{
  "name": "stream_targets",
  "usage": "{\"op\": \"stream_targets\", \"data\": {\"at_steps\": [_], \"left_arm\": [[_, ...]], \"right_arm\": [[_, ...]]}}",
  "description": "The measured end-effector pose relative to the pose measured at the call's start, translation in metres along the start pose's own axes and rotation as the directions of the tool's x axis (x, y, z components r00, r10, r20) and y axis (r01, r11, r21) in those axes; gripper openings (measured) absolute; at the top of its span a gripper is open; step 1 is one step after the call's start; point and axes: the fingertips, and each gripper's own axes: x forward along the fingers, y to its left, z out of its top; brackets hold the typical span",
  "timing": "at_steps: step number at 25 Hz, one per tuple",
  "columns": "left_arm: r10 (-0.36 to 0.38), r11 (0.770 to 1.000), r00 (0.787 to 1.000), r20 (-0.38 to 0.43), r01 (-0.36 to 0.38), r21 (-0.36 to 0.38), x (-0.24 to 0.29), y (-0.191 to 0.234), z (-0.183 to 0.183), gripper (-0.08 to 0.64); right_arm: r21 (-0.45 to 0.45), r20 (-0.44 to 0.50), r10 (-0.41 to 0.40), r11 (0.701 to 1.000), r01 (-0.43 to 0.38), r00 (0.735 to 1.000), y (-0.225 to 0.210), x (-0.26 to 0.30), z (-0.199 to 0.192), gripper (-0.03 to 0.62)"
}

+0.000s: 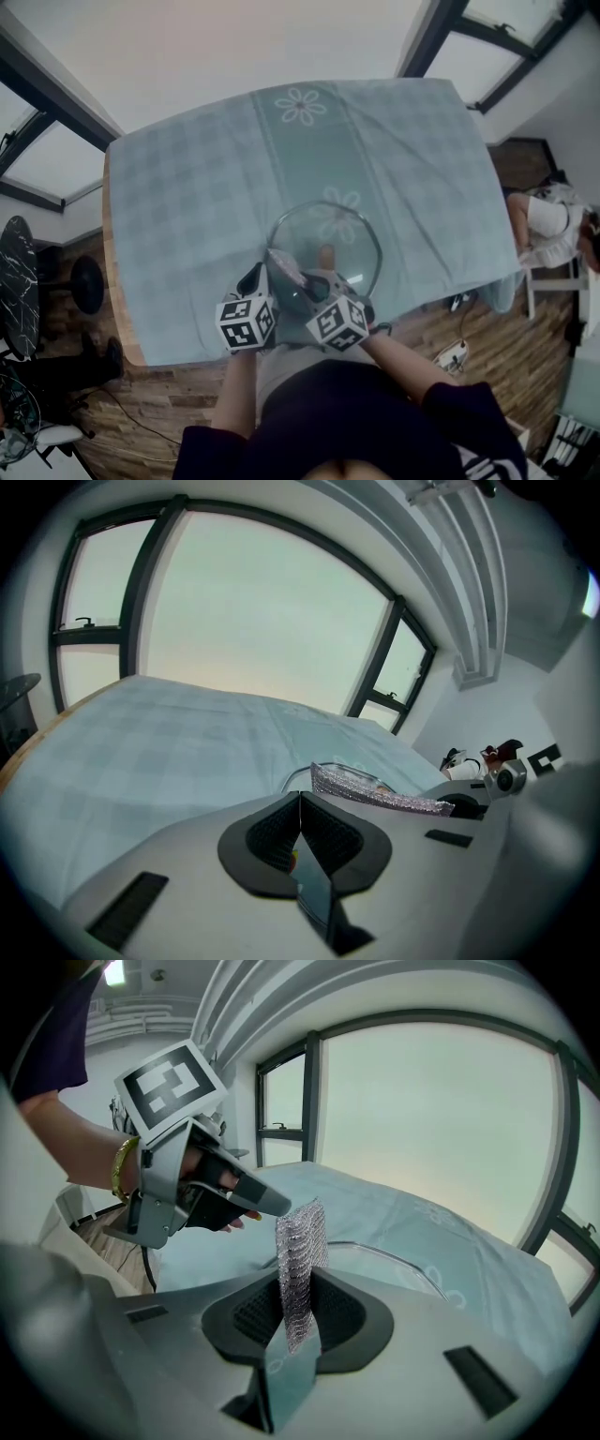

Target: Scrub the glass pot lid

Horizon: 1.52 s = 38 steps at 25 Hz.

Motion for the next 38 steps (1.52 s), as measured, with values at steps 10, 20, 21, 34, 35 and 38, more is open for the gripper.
{"op": "stream_targets", "data": {"at_steps": [10, 20, 21, 34, 35, 38], "left_arm": [[0.055, 0.997, 0.998, 0.011, -0.055, -0.05, -0.018, -0.015, -0.019, 0.003], [0.102, 0.991, 0.995, 0.014, -0.101, -0.085, -0.028, -0.024, -0.029, 0.003], [0.104, 0.991, 0.994, 0.013, -0.103, -0.087, -0.028, -0.026, -0.031, 0.003], [0.098, 0.992, 0.995, -0.001, -0.098, -0.074, -0.025, -0.045, -0.035, 0.003], [0.096, 0.993, 0.995, -0.001, -0.096, -0.07, -0.024, -0.047, -0.034, 0.003], [0.086, 0.995, 0.996, -0.002, -0.086, -0.058, -0.021, -0.051, -0.032, 0.003]], "right_arm": [[-0.043, -0.016, 0.085, 0.995, -0.085, 0.996, 0.02, -0.013, -0.015, 0.078], [-0.042, -0.043, 0.162, 0.986, -0.164, 0.986, 0.028, -0.023, -0.035, 0.078], [-0.043, -0.045, 0.168, 0.984, -0.17, 0.985, 0.029, -0.024, -0.036, 0.078], [0.026, -0.038, 0.233, 0.972, -0.232, 0.972, 0.027, -0.054, -0.048, 0.078], [0.04, -0.034, 0.23, 0.973, -0.229, 0.973, 0.025, -0.057, -0.049, 0.078], [0.079, -0.019, 0.217, 0.973, -0.214, 0.976, 0.016, -0.066, -0.05, 0.078]]}}
